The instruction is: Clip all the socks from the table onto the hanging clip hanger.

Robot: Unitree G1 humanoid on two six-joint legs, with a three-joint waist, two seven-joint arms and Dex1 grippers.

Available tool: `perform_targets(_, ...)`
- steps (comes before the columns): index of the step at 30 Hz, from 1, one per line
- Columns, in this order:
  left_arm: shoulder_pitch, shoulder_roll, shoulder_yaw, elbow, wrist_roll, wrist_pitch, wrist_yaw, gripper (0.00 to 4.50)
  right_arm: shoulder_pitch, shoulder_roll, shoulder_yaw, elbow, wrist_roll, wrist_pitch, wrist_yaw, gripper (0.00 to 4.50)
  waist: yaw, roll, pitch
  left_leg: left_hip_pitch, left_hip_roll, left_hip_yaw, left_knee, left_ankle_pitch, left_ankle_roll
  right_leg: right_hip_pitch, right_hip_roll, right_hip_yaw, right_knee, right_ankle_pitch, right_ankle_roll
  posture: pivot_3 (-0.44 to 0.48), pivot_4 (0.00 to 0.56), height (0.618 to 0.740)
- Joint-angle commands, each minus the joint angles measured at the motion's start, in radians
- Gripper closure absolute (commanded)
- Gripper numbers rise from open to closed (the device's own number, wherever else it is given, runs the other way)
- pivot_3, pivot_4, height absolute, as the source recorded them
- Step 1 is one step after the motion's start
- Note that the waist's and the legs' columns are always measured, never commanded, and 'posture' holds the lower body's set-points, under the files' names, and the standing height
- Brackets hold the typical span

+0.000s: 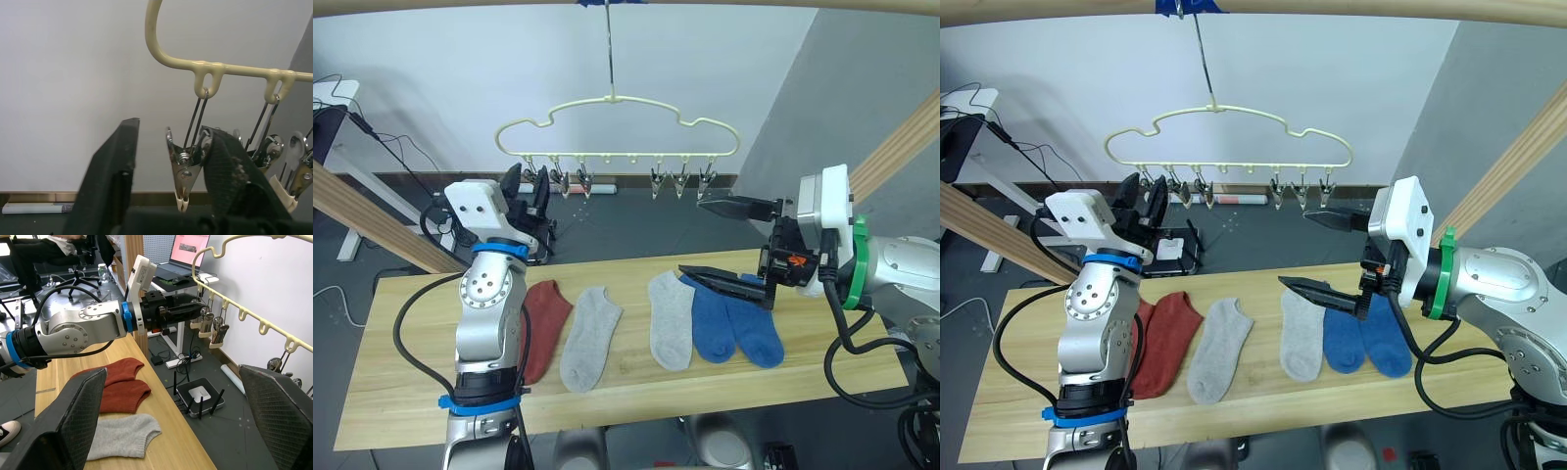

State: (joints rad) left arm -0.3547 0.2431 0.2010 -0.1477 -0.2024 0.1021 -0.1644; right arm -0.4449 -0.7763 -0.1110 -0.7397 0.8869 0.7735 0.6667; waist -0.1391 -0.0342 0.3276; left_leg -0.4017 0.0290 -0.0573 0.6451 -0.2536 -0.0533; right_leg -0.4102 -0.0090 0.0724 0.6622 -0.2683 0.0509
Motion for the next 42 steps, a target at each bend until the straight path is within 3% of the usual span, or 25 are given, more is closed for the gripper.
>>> perform_targets(1,-0.005,0.003,-0.007,-0.052,0.002,-0.01,0.0,3.7,-0.003,-0.004,-0.004,-0.016,0.01,-0.009,-0.003,0.0,0.0,0.0,0.0,0.0,0.0,0.0,0.0,0.0,0.0,0.0,0.0,0.0,0.0,0.0,0.0,-0.276,0.35,0.737)
perform_targets(6,0.001,0.007,-0.006,-0.064,0.008,-0.009,0.0,4.09,0.007,-0.007,-0.002,-0.016,0.006,-0.009,0.001,0.0,0.0,0.0,0.0,0.0,0.0,0.0,0.0,0.0,0.0,0.0,0.0,0.0,0.0,-0.001,0.001,-0.273,0.35,0.737)
perform_targets(18,0.014,0.008,0.001,-0.089,0.003,0.001,0.001,4.12,0.02,-0.015,0.005,-0.01,-0.012,-0.011,0.002,0.0,0.0,0.0,0.001,0.0,0.0,0.0,0.0,0.0,0.0,0.0,0.0,0.0,0.0,-0.001,0.002,-0.263,0.354,0.737)
perform_targets(24,0.032,0.016,-0.002,-0.128,-0.009,0.034,-0.013,4.12,0.25,-0.054,0.032,0.064,-0.303,-0.08,-0.107,0.0,0.008,-0.001,0.001,-0.001,0.0,0.0,-0.001,0.0,0.0,0.0,-0.001,0.0,-0.002,-0.002,0.003,-0.256,0.358,0.737)
perform_targets(28,0.052,0.037,-0.006,-0.171,-0.026,0.079,-0.036,4.12,0.371,0.087,0.04,0.162,-0.483,-0.096,-0.346,0.0,0.007,-0.002,0.002,-0.002,0.0,0.001,-0.001,0.0,-0.001,-0.002,-0.002,0.001,-0.002,-0.002,0.003,-0.243,0.37,0.737)
perform_targets(32,0.057,0.052,-0.007,-0.2,-0.036,0.112,-0.053,4.12,0.438,0.191,0.108,0.271,-0.643,-0.215,-0.432,0.0,0.005,0.001,0.007,-0.002,0.0,0.002,-0.001,0.0,-0.001,-0.004,-0.001,0.002,0.0,-0.003,0.006,-0.228,0.379,0.737)
perform_targets(42,0.06,0.063,-0.002,-0.235,-0.058,0.165,-0.065,4.12,0.518,0.404,0.121,0.371,-0.783,-0.21,-0.576,0.0,0.009,0.004,0.022,-0.003,0.0,0.003,-0.001,0.0,-0.002,-0.005,-0.001,0.003,0.0,-0.004,0.006,-0.201,0.385,0.737)
